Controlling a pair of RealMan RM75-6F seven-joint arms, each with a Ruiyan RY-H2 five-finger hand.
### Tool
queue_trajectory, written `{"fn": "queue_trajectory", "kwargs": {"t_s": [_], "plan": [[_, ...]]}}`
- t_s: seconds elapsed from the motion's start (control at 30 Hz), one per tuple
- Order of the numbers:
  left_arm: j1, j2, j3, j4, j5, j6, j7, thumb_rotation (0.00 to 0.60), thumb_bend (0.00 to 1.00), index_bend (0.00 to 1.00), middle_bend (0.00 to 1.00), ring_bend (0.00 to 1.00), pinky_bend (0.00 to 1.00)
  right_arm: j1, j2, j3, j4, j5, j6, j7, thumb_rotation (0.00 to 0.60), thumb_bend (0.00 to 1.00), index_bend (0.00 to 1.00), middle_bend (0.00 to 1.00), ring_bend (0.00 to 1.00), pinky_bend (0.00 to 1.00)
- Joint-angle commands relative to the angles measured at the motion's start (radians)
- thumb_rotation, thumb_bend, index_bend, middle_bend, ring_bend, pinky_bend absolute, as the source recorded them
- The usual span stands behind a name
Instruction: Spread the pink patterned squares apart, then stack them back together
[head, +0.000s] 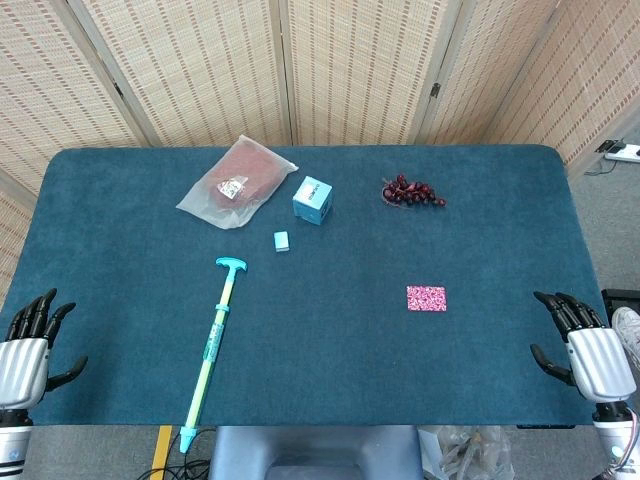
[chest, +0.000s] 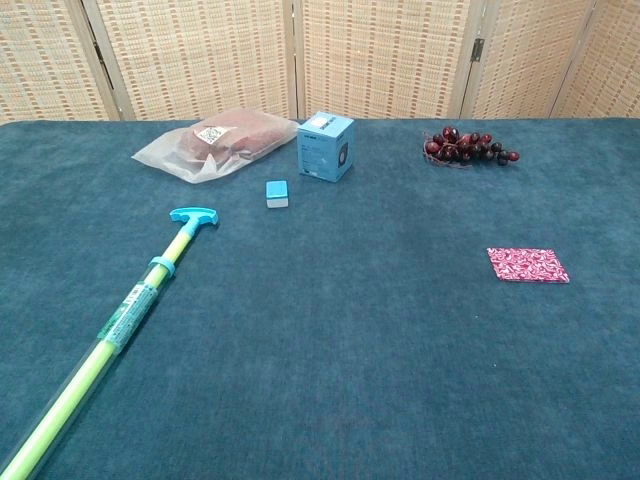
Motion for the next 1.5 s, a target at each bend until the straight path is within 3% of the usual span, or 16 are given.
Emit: {"fn": "queue_trajectory", "kwargs": {"t_s": [0.03,0.5,0.77,0.93,1.07,1.23,1.3,1.5], "plan": [[0.000,-0.001,0.000,0.000,-0.001,-0.001,0.001,0.600,0.26,0.19,0.05,0.05,0.13,0.001,-0.001,0.000,0.002,0.000,-0.001,0.000,0.600,0.35,0.12,0.24,0.15,0.20],[-0.004,-0.005,-0.002,0.002,0.002,-0.002,0.005,0.600,0.26,0.19,0.05,0.05,0.13,0.001,0.002,0.001,0.002,0.012,-0.010,-0.002,0.600,0.35,0.12,0.25,0.16,0.21],[-0.010,-0.009,-0.003,0.004,-0.003,-0.012,0.009,0.600,0.26,0.19,0.05,0.05,0.13,0.023,0.009,0.007,-0.010,0.031,-0.055,-0.022,0.600,0.35,0.12,0.30,0.23,0.28],[-0.011,-0.010,-0.004,0.007,-0.008,-0.015,0.011,0.600,0.26,0.19,0.05,0.05,0.13,0.049,0.012,0.015,-0.021,0.043,-0.098,-0.042,0.600,0.35,0.12,0.38,0.35,0.43],[-0.013,-0.009,-0.005,0.007,-0.005,-0.014,0.012,0.600,0.26,0.19,0.05,0.05,0.13,0.078,0.016,0.020,-0.031,0.050,-0.144,-0.060,0.600,0.35,0.12,0.45,0.48,0.62],[-0.015,-0.008,-0.005,0.007,-0.005,-0.016,0.013,0.600,0.26,0.19,0.05,0.05,0.13,0.123,0.022,0.024,-0.057,0.057,-0.214,-0.090,0.600,0.35,0.12,0.64,0.71,0.90],[-0.016,-0.008,-0.005,0.007,-0.005,-0.017,0.014,0.600,0.26,0.19,0.05,0.05,0.13,0.140,0.022,0.026,-0.066,0.061,-0.241,-0.104,0.600,0.35,0.12,0.72,0.79,0.96],[-0.015,-0.008,-0.004,0.008,-0.007,-0.017,0.012,0.600,0.26,0.19,0.05,0.05,0.13,0.203,0.021,0.038,-0.095,0.133,-0.371,-0.158,0.600,0.41,0.12,0.86,0.95,1.00]]}}
